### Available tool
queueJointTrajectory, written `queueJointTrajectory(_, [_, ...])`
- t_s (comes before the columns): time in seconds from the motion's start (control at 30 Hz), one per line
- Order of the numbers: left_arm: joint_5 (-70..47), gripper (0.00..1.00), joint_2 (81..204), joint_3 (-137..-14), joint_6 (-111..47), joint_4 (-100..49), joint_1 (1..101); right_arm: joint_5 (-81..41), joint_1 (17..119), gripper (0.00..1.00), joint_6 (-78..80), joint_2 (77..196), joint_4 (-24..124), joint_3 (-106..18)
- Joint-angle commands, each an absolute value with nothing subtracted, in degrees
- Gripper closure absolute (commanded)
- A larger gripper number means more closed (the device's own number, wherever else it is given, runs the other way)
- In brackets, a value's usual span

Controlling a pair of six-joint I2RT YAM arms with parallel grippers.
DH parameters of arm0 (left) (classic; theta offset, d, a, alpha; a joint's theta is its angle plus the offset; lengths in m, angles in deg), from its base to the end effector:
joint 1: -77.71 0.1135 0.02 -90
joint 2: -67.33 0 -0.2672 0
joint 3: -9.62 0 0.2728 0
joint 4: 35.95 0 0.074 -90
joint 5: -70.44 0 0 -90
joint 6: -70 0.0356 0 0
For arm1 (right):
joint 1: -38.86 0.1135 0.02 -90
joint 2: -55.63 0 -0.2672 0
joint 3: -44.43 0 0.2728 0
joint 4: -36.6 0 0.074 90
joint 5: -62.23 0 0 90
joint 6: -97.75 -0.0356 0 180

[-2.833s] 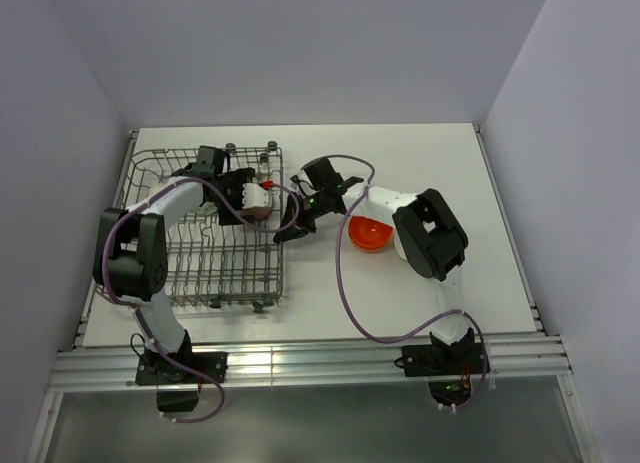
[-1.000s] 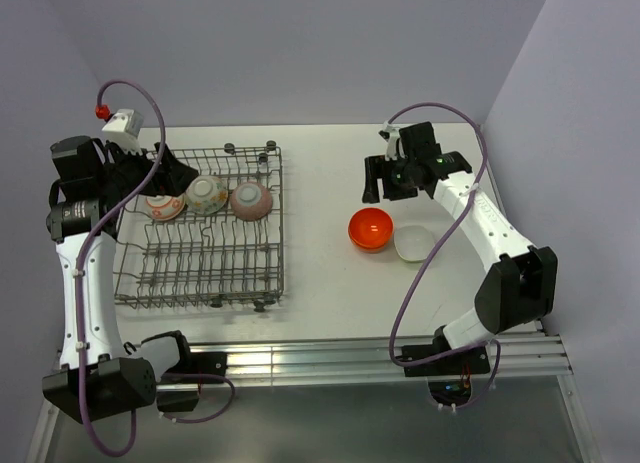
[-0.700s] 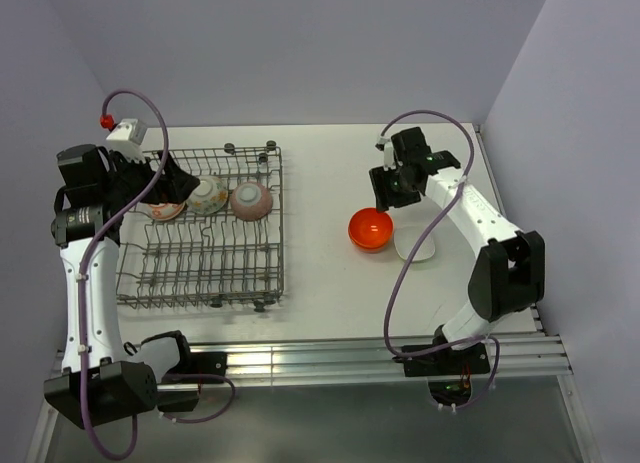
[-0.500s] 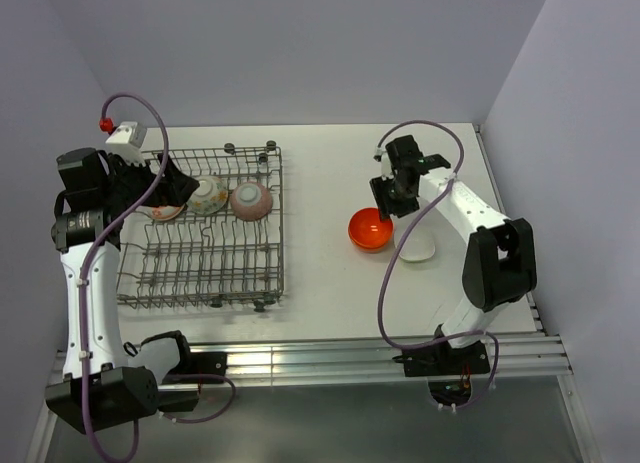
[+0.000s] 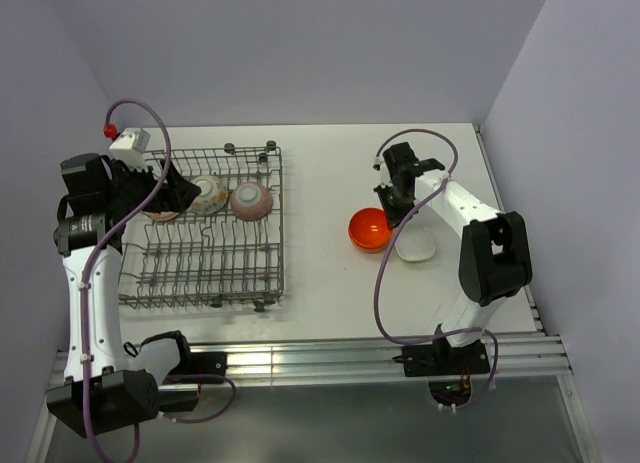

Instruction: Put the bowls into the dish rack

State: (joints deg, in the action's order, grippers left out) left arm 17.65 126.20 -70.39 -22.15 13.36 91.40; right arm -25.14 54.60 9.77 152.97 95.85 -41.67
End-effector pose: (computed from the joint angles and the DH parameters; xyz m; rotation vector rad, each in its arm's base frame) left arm 0.2252 0.0327 0.3923 0.1210 1.9919 -0.5374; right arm 0.3444 0.0988 0.2221 -0.4442 2.7711 0.1216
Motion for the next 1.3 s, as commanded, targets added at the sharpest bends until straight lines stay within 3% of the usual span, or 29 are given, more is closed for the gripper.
queueJointTrajectory(0.0, [17.7,0.01,124.72,-70.32,-21.75,12.53,91.42,-24.61,54.24,0.81,9.86,152.49,96.67,-42.81])
queueJointTrajectory(0.17, [17.79,0.01,124.55,-71.46,-21.49,13.59,91.42,-21.63,52.66,1.0,10.47,150.2,99.22,-45.26])
queueJointTrajectory(0.47, [20.24,0.0,125.86,-75.76,-22.11,15.16,91.42,-12.49,52.04,1.0,9.6,144.23,101.25,-54.57])
queueJointTrajectory(0.67, [31.04,0.01,127.8,-79.64,-27.97,15.26,91.42,-1.33,52.56,1.0,4.51,143.26,99.41,-62.92])
queueJointTrajectory(0.97, [44.33,0.01,122.62,-66.39,-58.64,-14.6,91.33,-0.17,63.28,1.0,-0.07,146.15,94.23,-74.54])
queueJointTrajectory(1.1, [41.71,0.0,122.17,-64.34,-64.2,-19.11,89.05,-1.4,68.64,1.0,-0.95,147.56,91.06,-75.24])
queueJointTrajectory(1.27, [35.64,0.01,123.58,-62.59,-60.87,-17.78,78.6,-2.64,73.57,1.0,-1.65,150.28,89.47,-76.03])
